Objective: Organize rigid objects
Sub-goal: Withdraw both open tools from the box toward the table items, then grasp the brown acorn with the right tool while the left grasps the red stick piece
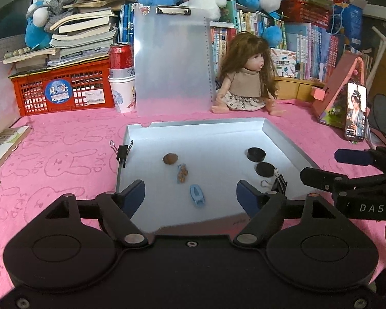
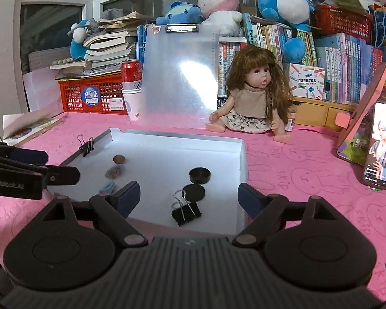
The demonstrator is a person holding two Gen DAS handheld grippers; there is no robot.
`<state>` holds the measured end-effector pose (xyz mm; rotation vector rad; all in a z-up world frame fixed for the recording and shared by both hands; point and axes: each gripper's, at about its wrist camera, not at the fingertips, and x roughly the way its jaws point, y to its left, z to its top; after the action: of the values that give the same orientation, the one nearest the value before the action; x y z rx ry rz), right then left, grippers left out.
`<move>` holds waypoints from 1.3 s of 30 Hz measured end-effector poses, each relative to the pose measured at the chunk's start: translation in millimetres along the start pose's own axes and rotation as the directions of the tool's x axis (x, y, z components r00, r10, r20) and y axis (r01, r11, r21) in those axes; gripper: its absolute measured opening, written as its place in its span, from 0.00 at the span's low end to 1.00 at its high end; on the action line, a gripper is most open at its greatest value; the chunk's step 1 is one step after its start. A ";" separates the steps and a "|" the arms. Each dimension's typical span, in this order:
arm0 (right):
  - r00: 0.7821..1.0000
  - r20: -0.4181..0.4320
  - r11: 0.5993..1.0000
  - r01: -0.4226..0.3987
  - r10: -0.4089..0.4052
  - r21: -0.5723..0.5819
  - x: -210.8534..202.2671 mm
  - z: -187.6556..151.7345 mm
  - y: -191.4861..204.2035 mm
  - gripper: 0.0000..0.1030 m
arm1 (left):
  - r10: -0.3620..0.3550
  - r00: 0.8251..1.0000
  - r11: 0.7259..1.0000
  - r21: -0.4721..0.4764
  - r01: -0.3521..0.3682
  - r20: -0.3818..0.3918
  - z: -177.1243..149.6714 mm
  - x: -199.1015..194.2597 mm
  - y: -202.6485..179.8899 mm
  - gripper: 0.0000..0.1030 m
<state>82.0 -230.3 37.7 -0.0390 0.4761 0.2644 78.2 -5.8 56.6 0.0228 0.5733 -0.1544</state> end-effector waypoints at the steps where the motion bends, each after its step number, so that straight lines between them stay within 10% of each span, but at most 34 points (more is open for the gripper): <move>1: 1.000 0.001 1.000 0.002 -0.002 -0.002 -1.7 -2.2 -0.6 0.89 | 0.003 1.000 1.000 0.005 -0.003 0.002 -2.8 -2.4 -0.8 0.76; 39: 0.999 -0.012 0.999 0.047 -0.047 -0.021 -18.7 -78.2 1.0 0.93 | 0.066 0.997 0.998 -0.020 -0.066 -0.030 -92.1 -28.9 7.0 0.69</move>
<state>30.7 -241.6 -23.2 -0.0724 0.4843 0.2231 5.7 11.1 -5.3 0.0233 0.6025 -0.0840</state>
